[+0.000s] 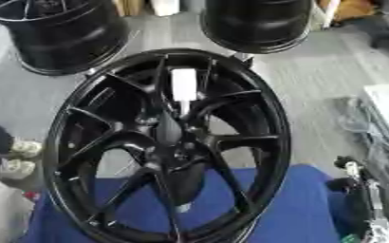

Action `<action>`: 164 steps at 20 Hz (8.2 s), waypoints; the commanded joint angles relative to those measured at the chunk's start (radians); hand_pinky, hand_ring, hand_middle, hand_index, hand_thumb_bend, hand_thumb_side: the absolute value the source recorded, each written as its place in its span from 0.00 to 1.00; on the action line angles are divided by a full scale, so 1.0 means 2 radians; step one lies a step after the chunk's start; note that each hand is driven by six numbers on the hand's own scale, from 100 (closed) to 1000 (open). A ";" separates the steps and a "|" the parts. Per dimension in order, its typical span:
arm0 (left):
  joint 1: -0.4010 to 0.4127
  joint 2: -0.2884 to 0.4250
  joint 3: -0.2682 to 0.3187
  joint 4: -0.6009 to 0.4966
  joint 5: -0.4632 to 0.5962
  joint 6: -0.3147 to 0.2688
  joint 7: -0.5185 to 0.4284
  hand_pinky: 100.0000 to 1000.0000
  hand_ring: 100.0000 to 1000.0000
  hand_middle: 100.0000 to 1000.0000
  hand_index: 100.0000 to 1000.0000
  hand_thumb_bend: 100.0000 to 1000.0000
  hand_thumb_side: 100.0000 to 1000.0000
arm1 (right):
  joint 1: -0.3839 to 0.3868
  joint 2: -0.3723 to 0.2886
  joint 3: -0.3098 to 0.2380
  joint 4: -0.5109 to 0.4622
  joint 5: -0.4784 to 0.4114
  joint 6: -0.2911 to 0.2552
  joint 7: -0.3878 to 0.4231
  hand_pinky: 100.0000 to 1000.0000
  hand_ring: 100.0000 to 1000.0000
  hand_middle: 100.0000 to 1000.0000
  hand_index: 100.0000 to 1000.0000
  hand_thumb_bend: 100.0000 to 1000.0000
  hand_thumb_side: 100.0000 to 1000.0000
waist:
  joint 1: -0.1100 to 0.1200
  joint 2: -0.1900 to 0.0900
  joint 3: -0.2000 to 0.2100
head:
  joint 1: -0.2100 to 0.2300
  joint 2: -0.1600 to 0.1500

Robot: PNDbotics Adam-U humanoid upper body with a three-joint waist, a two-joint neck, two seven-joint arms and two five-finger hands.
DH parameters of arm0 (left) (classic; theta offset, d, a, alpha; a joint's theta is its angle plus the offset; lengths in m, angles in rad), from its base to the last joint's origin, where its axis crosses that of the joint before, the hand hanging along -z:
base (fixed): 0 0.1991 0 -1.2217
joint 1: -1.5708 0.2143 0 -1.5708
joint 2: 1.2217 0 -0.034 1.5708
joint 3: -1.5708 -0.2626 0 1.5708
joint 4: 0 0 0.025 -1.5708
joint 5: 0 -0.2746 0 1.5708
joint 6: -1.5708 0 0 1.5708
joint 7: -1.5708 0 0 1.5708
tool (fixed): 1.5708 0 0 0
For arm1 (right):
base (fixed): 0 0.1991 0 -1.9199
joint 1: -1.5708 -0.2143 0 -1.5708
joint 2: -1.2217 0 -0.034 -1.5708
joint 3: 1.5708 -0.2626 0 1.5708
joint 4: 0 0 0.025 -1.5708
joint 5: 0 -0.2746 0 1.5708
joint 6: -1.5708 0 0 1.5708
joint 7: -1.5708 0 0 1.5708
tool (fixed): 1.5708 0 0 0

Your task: Pull the pin out of the wheel hub.

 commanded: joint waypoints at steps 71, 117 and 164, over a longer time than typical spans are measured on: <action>-0.004 0.012 -0.038 -0.008 -0.001 0.004 -0.038 0.64 0.63 0.57 0.65 0.30 0.72 | -0.411 -0.204 0.220 0.063 0.115 -0.024 0.392 0.57 0.44 0.83 0.86 0.00 0.28 | -0.006 -0.018 0.036 | -0.052 -0.035; -0.013 0.006 -0.041 -0.009 -0.006 0.014 -0.043 0.65 0.64 0.57 0.65 0.30 0.72 | -0.416 -0.158 0.241 0.093 0.224 -0.025 0.417 0.54 0.39 0.73 0.85 0.00 0.40 | -0.013 -0.015 0.055 | -0.052 0.021; -0.012 0.025 -0.025 -0.014 -0.023 0.028 -0.036 0.65 0.64 0.58 0.66 0.30 0.73 | -0.171 -0.467 -0.039 -0.060 -0.230 -0.011 0.186 0.38 0.26 0.32 0.39 0.00 0.38 | -0.041 -0.018 0.017 | 0.000 0.036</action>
